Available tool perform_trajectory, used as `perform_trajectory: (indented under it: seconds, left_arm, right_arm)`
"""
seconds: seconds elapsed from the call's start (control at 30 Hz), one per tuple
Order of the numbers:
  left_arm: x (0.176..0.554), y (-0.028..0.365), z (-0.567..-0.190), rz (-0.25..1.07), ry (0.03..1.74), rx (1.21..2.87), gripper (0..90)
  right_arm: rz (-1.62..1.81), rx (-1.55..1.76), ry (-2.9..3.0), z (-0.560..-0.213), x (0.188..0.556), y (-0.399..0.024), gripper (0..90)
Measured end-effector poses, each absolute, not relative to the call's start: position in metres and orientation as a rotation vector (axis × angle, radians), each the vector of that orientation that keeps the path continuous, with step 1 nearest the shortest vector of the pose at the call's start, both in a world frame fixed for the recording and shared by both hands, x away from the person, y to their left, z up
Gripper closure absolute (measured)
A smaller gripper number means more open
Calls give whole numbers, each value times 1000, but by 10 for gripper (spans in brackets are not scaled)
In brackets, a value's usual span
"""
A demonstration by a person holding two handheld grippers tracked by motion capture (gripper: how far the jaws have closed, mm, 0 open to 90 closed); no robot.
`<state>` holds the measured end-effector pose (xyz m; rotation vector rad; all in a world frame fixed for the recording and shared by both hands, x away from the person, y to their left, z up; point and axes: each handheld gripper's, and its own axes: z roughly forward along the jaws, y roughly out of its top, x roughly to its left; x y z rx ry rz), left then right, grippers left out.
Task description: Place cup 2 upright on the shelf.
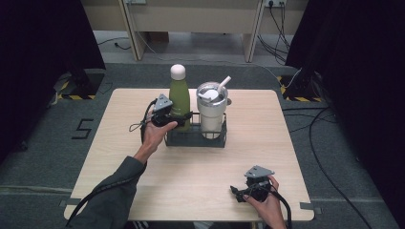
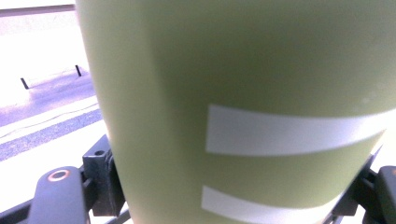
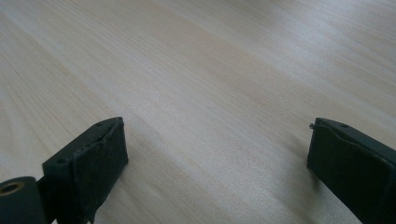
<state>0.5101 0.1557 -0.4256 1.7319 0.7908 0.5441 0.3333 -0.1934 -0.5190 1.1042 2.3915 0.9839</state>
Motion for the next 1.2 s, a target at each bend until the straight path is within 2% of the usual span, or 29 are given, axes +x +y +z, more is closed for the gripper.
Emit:
perform_trajectory:
  seconds: [0.53, 1.2]
  left_arm:
    - [512, 157, -446, 536, 821, 1729, 204]
    - [507, 160, -451, 557, 782, 1719, 194]
  right_arm:
    - [985, 1105, 2389, -519, 333, -193, 54]
    - [984, 1105, 2392, -519, 333, -193, 52]
